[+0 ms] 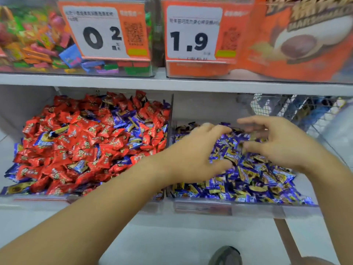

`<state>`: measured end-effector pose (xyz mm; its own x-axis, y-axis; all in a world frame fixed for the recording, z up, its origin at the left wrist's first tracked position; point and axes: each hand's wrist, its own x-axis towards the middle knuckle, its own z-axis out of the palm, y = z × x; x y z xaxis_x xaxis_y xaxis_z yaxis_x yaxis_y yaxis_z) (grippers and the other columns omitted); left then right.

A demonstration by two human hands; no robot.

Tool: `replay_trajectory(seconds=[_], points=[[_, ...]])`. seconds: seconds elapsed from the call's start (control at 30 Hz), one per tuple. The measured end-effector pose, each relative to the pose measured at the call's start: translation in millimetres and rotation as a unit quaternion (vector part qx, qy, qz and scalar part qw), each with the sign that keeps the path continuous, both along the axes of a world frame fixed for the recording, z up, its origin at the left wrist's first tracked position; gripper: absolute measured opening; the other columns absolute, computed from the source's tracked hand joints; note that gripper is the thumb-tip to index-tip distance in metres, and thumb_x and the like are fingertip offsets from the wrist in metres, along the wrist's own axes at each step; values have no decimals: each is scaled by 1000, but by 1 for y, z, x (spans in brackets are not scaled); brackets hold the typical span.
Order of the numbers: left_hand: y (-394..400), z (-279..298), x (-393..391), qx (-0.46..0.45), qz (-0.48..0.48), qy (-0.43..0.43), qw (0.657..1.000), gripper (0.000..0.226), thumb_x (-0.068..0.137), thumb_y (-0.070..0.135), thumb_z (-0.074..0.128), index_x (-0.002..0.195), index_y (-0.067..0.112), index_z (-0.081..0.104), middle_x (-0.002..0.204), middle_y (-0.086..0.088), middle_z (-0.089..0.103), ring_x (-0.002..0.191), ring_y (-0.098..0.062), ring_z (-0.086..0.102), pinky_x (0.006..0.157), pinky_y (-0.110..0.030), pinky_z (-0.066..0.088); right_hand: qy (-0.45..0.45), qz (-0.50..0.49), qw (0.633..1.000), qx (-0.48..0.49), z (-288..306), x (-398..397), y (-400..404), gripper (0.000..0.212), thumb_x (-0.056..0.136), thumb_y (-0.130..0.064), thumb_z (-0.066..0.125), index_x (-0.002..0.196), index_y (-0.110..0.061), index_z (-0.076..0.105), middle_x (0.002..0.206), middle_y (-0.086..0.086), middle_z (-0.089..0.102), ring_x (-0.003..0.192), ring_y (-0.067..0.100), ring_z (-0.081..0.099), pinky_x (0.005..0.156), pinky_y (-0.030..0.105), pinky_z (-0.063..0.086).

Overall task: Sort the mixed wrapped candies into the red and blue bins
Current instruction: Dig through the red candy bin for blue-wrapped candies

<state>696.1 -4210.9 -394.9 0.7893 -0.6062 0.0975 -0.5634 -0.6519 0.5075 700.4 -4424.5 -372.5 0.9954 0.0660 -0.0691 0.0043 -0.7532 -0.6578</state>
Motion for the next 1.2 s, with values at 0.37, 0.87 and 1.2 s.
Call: replay_trajectory(seconds=[0.37,0.87,1.2], points=[[154,-23,3,170,200,-135,956,62,94,55,35,125,11,64,126,-12,60,122,-33,51,107,-44,40,-216,102,969,65,8,-16,127,6,87,-24,70,83,-25,74,75,-15,70,71,-2,65,68,12,49],[196,-20,-14,91,189,-89,974,63,93,61,24,112,22,69,104,2,66,100,-17,58,93,-37,46,-76,277,919,-269,-9,72,247,90,86,-48,70,158,-35,18,160,9,31,146,29,31,111,39,38],[196,-15,-5,-52,307,-106,944,65,78,39,76,130,18,42,123,-1,44,99,-13,53,80,-16,39,-35,380,910,-163,-9,76,243,37,84,-35,77,113,-39,55,106,-14,59,90,11,57,82,32,43]])
